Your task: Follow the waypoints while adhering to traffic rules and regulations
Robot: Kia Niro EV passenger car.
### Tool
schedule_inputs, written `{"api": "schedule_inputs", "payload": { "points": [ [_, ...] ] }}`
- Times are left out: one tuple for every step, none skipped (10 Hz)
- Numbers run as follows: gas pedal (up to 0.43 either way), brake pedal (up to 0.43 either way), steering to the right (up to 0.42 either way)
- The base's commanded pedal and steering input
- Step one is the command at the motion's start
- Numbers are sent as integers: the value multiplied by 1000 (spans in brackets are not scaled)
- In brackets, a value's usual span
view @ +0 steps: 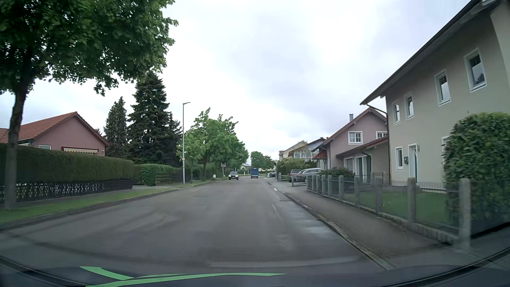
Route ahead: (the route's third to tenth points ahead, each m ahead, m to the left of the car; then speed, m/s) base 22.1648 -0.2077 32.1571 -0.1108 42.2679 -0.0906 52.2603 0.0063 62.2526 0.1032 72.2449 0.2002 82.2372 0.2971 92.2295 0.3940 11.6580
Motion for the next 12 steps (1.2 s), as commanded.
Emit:
{"api": "schedule_inputs", "payload": {
  "points": [
    [157, 0, 0],
    [157, 0, 0],
    [157, 0, 0],
    [150, 0, 0],
    [150, 0, 0],
    [150, 0, 0],
    [150, 0, 0],
    [150, 0, 0],
    [138, 0, 0],
    [138, 0, 0],
    [138, 0, 0],
    [130, 0, 0]
  ]
}}
